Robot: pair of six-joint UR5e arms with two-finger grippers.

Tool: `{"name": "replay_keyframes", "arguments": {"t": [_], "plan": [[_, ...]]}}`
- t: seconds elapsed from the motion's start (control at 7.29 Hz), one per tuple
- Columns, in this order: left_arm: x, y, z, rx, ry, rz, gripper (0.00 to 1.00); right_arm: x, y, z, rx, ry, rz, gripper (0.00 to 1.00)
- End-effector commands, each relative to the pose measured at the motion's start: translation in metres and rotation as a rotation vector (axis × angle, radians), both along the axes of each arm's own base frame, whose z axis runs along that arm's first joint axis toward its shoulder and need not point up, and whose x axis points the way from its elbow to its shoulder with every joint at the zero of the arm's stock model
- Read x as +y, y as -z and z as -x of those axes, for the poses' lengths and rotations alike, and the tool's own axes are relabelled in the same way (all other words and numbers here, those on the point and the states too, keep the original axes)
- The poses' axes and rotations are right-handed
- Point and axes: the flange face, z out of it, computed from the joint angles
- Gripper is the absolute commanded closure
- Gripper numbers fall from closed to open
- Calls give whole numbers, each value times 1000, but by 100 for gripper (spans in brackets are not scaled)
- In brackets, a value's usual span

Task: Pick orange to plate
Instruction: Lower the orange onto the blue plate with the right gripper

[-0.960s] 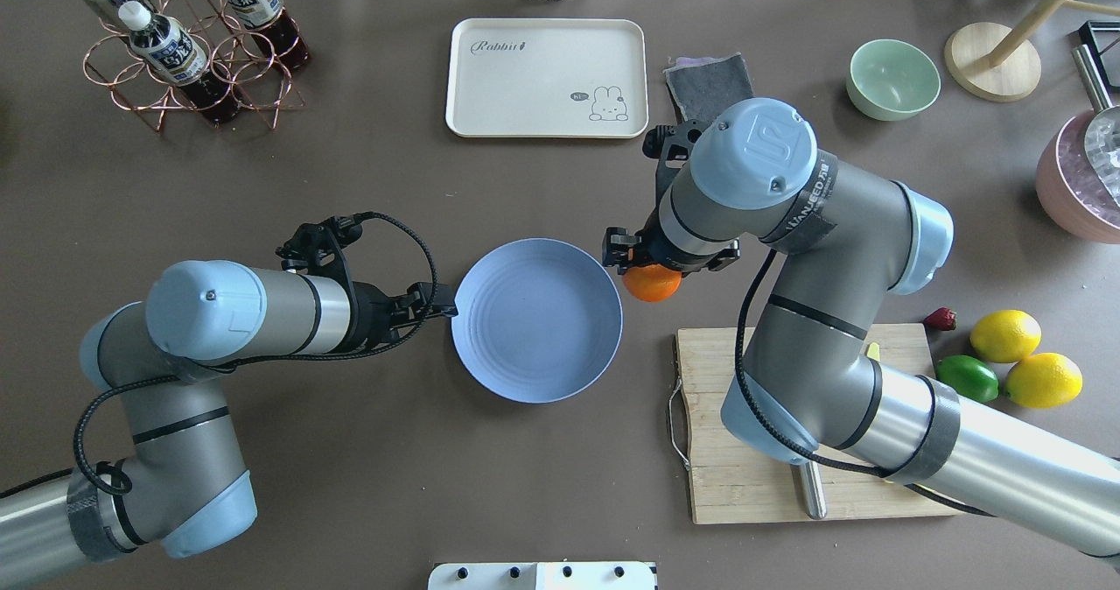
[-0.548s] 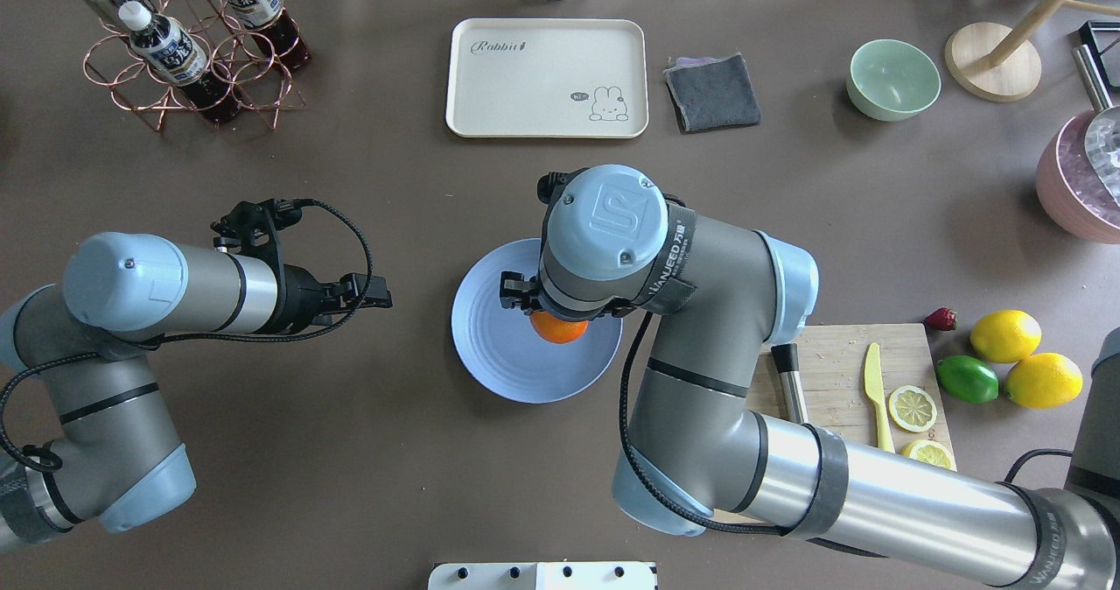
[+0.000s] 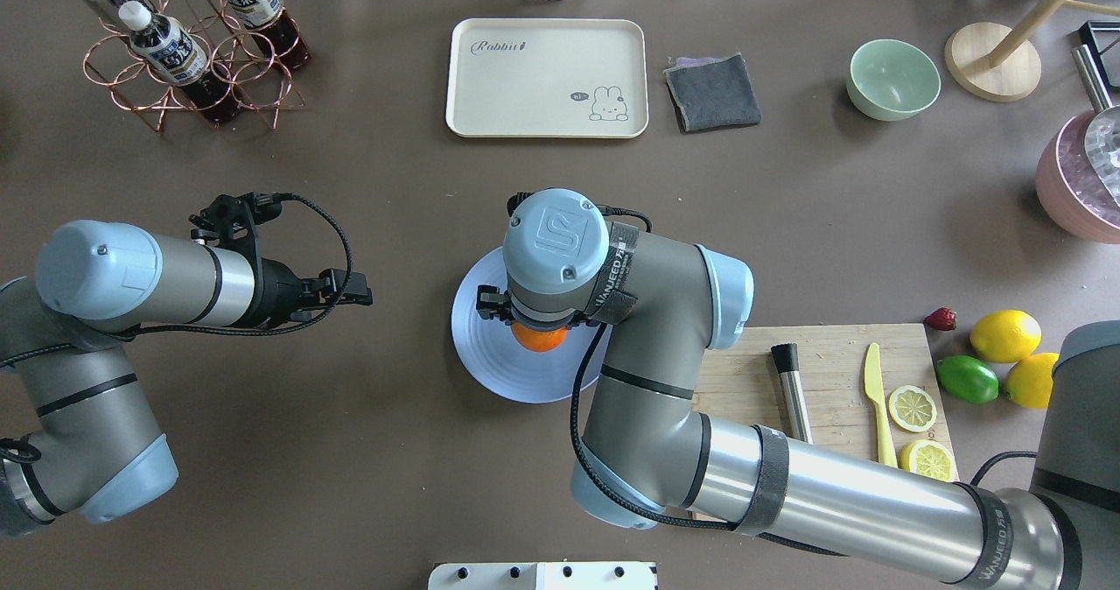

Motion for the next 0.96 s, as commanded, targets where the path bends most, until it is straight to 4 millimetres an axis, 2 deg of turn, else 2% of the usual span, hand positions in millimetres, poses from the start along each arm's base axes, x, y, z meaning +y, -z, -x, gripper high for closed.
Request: {"name": "replay_keyframes", "arguments": {"t": [0.0,0.27,0.41,0.55,0.82], "plan": [[0,-1,0,-2,0,1,4,-2,-8,12,-18,0,-2,100],[0,0,0,1,1,1,4,-3,-14,16,-6,4,0,100],[0,0,0,-1,1,2,4,-3,-15,16,-5,3,2,60],[0,0,0,-1,1,2,4,-1,-15,17,-4,9,-1,3],[-1,3,-2,3,-1,-2,4,2,-14,17,-7,19,-9,0]]}}
